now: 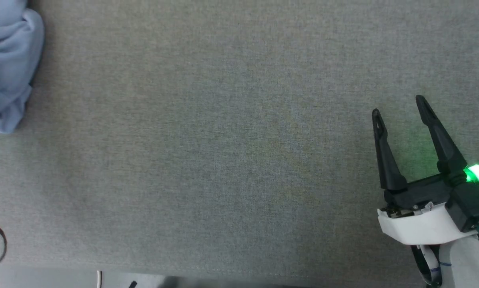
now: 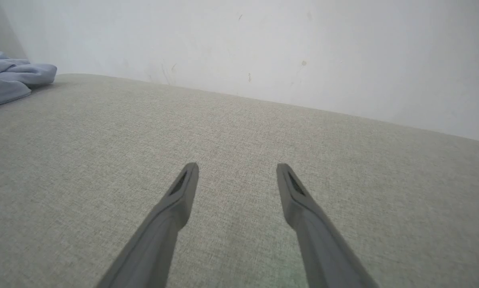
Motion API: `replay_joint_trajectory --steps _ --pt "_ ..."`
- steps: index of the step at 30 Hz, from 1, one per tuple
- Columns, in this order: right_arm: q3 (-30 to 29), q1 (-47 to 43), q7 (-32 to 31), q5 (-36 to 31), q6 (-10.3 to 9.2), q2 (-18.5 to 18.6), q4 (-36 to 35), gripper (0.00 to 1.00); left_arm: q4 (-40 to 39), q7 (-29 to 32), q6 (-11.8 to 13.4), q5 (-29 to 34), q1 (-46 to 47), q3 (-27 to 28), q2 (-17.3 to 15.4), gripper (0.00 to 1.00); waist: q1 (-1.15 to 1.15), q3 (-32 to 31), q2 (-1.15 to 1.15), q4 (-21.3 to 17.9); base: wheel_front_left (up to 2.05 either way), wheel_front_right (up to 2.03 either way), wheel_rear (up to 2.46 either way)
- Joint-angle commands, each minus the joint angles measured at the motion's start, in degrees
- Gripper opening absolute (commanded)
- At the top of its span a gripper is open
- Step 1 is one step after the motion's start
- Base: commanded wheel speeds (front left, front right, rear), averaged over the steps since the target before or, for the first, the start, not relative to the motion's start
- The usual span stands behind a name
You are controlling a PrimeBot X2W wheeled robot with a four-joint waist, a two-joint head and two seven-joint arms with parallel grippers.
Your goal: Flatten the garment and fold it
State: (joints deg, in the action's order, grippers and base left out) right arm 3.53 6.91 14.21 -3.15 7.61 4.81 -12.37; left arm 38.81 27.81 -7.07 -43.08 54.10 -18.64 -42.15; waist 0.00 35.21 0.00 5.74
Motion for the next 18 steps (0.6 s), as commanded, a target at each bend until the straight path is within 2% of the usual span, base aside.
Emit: replay_joint_trajectory --steps 1,7,13,18 --pt "-0.7 1.0 0.3 0.1 -0.12 -0.2 0.7 1.0 0.2 -3.6 -0.4 -0.6 -2.3 -0.9 1.8 0.0 0.0 -2.8 0.0 0.5 0.0 0.0 0.0" --pt "-3.1 1.2 0.5 0.5 -0.12 0.0 3.8 1.0 1.5 -17.5 -0.4 -0.4 -1.0 0.2 1.1 0.0 0.0 -9.6 0.0 0.4 0.0 0.0 0.0" --pt "-4.4 -0.2 0.6 0.9 -0.12 -0.7 7.1 1.0 1.8 -28.6 -0.4 1.5 -0.6 -0.6 1.3 0.0 0.0 -18.7 0.0 -0.9 0.0 0.0 0.0" --pt "-5.8 -1.9 0.7 0.9 -0.12 -1.3 8.5 1.0 -1.6 -35.2 0.0 4.0 0.0 -2.2 3.9 0.0 0.0 -24.4 0.0 -2.4 0.0 0.0 0.0"
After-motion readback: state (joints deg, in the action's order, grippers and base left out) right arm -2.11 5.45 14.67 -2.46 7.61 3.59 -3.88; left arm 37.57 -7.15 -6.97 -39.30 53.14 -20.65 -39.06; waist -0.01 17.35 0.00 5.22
